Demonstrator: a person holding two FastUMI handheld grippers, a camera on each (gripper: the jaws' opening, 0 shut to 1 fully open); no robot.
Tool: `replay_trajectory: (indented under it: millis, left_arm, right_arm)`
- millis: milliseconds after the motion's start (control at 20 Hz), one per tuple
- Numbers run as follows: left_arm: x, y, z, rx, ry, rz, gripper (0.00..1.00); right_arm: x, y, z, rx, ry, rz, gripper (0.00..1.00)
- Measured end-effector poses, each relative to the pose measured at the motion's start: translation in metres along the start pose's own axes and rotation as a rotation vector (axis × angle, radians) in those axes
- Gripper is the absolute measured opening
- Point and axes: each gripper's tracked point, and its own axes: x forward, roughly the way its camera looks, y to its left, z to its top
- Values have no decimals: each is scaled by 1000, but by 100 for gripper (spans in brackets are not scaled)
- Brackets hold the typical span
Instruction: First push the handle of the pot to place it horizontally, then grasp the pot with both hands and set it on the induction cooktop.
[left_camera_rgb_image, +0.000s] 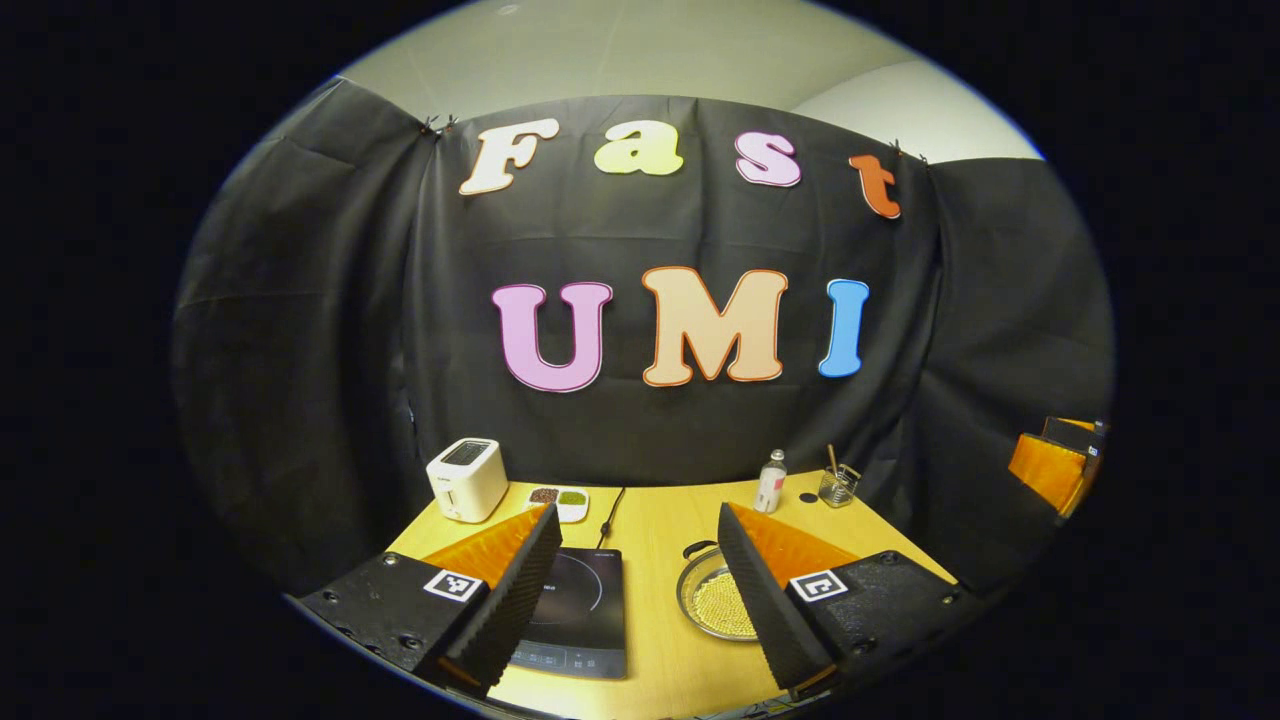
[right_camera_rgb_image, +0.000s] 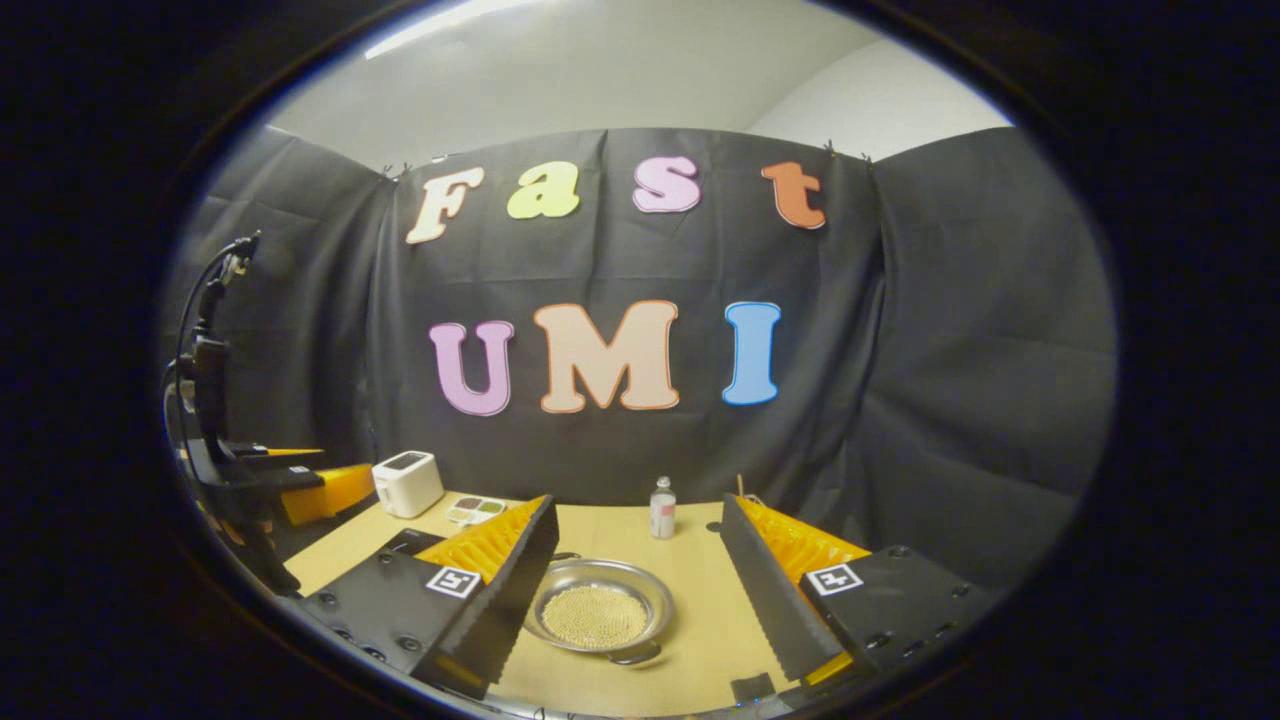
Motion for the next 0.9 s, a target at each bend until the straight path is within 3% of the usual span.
replay_trajectory:
  millis: [100, 200, 350, 500, 900]
  left_arm:
    - [-3, 9, -2, 5, 2, 17, 92]
    - [-7, 17, -3, 5, 4, 31, 96]
    - [-11, 27, -5, 12, 6, 43, 96]
    - [-11, 38, -7, 30, 14, 53, 96]
    - [-16, 68, -20, -2, 9, 82, 93]
  right_arm:
    - [1, 4, -10, 25, 28, 16, 99]
    - [3, 8, -19, 51, 54, 37, 97]
    - [8, 14, -22, 95, 62, 54, 67]
    - [15, 12, -28, 108, 74, 32, 0]
    - [14, 32, -97, 50, 252, 59, 2]
